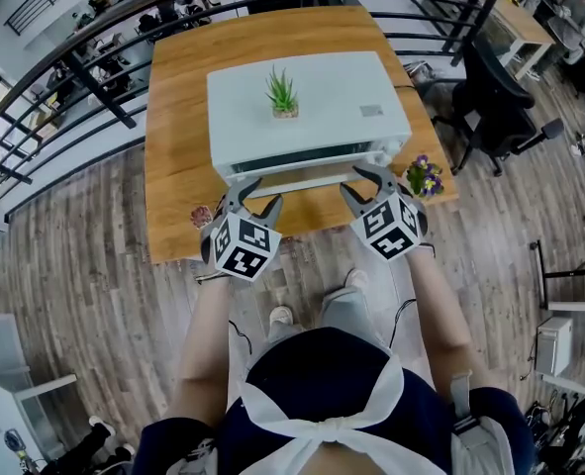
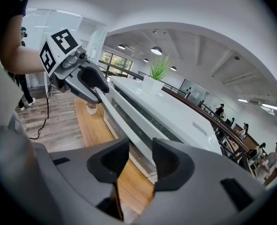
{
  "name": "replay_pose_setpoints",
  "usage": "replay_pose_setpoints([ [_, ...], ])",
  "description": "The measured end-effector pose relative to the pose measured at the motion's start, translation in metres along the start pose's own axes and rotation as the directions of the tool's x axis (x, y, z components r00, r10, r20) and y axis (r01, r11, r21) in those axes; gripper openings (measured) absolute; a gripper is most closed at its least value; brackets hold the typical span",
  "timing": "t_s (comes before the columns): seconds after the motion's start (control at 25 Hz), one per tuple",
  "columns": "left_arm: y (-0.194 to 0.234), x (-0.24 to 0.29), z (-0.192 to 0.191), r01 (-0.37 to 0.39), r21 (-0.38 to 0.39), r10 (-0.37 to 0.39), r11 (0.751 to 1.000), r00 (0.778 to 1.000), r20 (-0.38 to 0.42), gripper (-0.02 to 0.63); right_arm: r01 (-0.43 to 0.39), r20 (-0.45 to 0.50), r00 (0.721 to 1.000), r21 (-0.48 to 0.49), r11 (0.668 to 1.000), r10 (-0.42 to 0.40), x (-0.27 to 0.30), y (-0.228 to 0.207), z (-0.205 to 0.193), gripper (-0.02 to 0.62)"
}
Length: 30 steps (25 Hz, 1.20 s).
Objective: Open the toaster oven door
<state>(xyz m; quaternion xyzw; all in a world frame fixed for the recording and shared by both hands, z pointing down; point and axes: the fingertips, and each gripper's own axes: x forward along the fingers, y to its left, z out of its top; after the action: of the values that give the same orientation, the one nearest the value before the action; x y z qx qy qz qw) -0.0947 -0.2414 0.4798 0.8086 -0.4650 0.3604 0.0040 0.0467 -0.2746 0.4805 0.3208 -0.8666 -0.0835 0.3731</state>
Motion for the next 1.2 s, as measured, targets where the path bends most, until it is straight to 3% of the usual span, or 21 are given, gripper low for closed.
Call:
replay_pose_setpoints([
  [1.2, -0.044, -0.014, -0.027, 0.036, 0.018, -0.036, 0.999, 0.999, -0.006, 0.187, 0.014, -0.057, 0.998, -0.034, 0.999, -0.016, -0.017, 0.038, -0.033, 0.158],
])
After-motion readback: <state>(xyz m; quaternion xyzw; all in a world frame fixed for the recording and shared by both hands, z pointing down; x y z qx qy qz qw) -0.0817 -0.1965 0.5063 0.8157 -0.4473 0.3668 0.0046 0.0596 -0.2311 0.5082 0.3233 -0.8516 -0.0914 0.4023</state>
